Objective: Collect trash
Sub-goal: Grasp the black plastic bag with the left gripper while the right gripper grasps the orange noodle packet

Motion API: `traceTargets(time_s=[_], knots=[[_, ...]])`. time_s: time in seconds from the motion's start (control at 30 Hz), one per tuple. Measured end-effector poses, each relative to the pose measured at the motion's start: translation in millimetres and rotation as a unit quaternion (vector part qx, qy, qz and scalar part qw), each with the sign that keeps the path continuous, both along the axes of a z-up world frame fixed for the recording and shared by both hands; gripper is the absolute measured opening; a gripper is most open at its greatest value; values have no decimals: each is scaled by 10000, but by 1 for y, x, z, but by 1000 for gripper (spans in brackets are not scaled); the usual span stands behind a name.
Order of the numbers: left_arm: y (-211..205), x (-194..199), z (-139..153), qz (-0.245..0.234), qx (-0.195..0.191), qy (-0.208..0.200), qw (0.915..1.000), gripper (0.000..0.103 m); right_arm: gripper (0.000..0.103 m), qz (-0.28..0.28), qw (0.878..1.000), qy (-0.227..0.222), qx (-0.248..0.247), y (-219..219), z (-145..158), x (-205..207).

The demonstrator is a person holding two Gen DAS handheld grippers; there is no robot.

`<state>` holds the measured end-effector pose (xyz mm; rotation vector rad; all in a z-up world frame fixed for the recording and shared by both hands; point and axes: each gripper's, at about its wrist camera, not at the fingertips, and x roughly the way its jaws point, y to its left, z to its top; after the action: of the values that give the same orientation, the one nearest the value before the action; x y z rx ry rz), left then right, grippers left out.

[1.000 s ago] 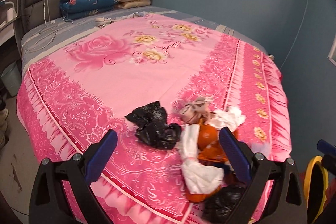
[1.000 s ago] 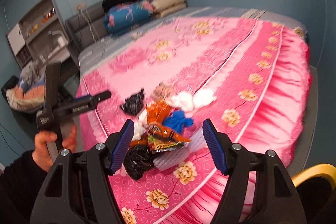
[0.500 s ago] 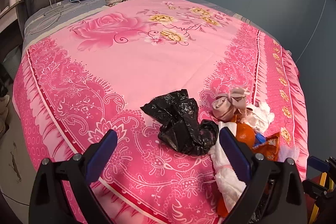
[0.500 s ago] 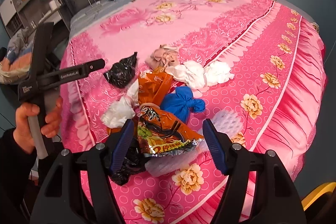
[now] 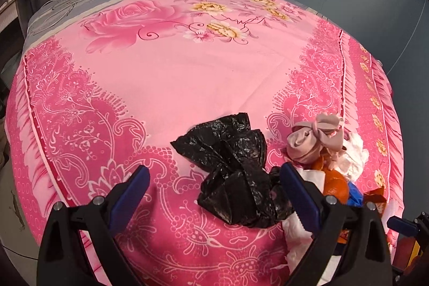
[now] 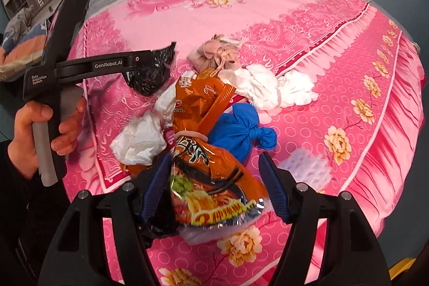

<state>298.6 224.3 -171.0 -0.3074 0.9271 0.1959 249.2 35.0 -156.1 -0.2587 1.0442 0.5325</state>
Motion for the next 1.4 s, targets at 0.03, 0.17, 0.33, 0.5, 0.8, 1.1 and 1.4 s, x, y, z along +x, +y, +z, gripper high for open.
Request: traceTargets(time_s=[0.03,0.17,0.33,0.5,0.8,1.1,1.4], knots=[[0,1,-3,4,-6,15,10000,93,63,17,10000,43,-26,2,-4,2],[0,4,-10,-24,-209,9,9998,77,55,64,9997,151,-160,8,-15,7],[-5,2,-11,-150,-195,-66,9997,39,47,63,9998,-20,-162,10,-15,5],[-6,0,-9,-180,-213,-169,9995,12,41,120,9997,-140,-141,12,-9,2],[-4,-15,6,-184,-226,-348,9990,9,39,5,9992,-404,54,4,16,-9],[-6,-38,43,-162,-97,-671,9976,8,39,-100,9973,-617,393,-13,51,-35],[-26,-75,78,-312,228,-918,9950,8,39,-230,9941,-693,801,-43,87,-69]])
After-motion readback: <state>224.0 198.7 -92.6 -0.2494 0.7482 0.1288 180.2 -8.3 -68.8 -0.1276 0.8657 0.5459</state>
